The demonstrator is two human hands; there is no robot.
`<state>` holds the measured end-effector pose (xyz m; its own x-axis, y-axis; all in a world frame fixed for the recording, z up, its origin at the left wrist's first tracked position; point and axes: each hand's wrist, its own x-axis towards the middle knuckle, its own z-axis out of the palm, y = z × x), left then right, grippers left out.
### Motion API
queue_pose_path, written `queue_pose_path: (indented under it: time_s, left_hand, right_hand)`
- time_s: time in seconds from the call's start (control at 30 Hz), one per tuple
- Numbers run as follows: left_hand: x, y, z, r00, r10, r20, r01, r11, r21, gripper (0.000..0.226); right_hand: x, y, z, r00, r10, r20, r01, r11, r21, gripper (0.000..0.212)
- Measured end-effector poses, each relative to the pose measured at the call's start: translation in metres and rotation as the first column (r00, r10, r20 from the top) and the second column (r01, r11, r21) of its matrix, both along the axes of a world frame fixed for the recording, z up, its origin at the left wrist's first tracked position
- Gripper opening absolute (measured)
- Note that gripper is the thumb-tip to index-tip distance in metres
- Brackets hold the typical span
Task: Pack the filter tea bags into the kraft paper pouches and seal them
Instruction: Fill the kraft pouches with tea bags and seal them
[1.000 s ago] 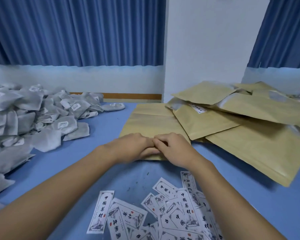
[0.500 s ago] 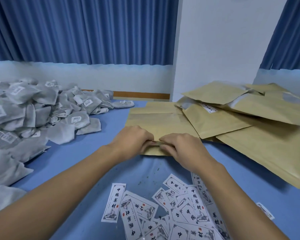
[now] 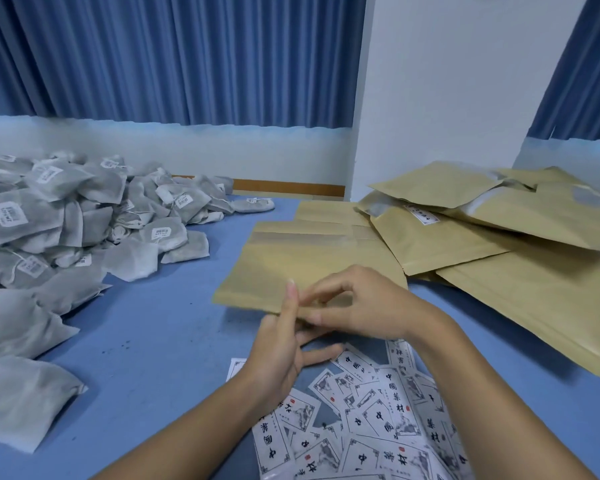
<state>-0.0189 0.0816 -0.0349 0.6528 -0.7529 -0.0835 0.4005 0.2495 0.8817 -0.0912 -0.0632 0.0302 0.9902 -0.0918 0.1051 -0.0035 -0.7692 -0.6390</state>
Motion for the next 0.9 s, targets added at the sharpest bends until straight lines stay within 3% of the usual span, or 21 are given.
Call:
queue_pose_path:
  time_s: [0.17,0.4,0.53,0.9]
  left_hand:
    - [0.0,0.001,0.004,0.999,0.045,-0.01,-0.045,0.999,0.008,0.07]
    - [-0.003,0.001,0.005,1.0,0.01,0.03,-0.01,1.0,0.009,0.064]
    - [-0.001,0.001,0.003,0.997,-0.011,0.083,0.009,1.0,0.03,0.055]
    - [0.002,-0.002,-0.004,0.999,-0.024,0.041,0.025,1.0,-0.013,0.064]
  right_hand:
    - [0.003,0.005,-0.005,0.997,-0.068,0.036,0.069,0.997,-0.033,0.039]
    - [0.002,0.003,-0.005,0.998,-0.049,0.028,0.049,0.999,-0.015,0.03]
    - [-0.001,0.004,-0.003,0.998,-0.047,0.046,0.048,0.999,-0.023,0.014]
    - [0.001,0.027,0.003,0.993,-0.077,0.087,0.106,0.902,-0.419,0.017]
